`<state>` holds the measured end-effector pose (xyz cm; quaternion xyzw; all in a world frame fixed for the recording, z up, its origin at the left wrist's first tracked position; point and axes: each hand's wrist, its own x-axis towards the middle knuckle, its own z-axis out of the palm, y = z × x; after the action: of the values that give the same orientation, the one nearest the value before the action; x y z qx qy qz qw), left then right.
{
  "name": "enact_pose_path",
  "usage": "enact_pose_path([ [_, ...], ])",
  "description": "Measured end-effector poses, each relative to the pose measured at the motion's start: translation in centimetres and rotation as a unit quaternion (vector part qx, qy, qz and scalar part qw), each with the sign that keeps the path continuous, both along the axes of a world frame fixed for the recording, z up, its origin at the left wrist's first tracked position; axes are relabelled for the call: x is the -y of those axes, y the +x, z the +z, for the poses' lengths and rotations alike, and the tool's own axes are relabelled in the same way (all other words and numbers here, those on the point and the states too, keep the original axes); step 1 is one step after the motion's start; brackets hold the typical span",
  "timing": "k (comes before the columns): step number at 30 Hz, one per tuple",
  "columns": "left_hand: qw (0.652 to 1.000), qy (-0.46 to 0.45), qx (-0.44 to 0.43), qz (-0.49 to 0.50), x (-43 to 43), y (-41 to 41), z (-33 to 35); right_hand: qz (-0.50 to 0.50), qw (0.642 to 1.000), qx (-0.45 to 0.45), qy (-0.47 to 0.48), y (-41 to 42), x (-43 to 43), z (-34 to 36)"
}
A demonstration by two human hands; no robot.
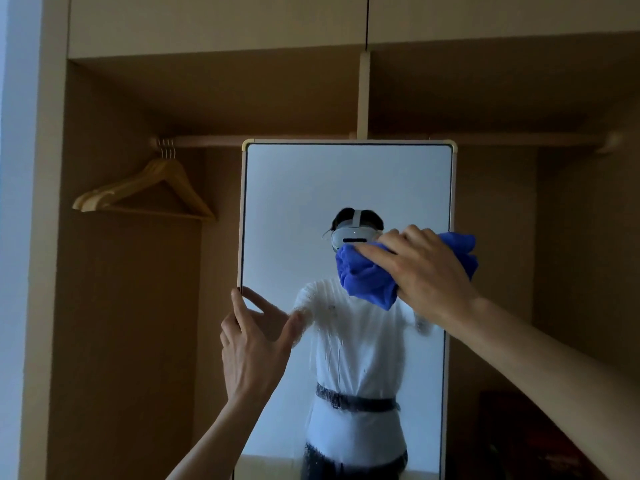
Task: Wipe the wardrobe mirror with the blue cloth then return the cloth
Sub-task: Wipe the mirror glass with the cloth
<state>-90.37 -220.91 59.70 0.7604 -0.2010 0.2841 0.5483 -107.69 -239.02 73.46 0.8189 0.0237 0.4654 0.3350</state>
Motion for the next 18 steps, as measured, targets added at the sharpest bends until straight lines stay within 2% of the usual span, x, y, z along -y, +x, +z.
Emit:
enact_pose_path([
  [4,1.000,0.015,0.000,-0.001,-0.3,-0.1,0.1,-0.016,0.999,-0.014,0.025,-0.3,0.1,1.7],
  [12,1.000,0.023,0.007,-0.003,-0.3,-0.1,-0.1,-0.046,0.996,0.059,0.050,-2.3,2.2,7.2],
  [18,1.000,0.017,0.023,0.001,-0.1,-0.2,-0.5,-0.035,0.995,0.068,0.061,-3.0,2.9,5.6],
])
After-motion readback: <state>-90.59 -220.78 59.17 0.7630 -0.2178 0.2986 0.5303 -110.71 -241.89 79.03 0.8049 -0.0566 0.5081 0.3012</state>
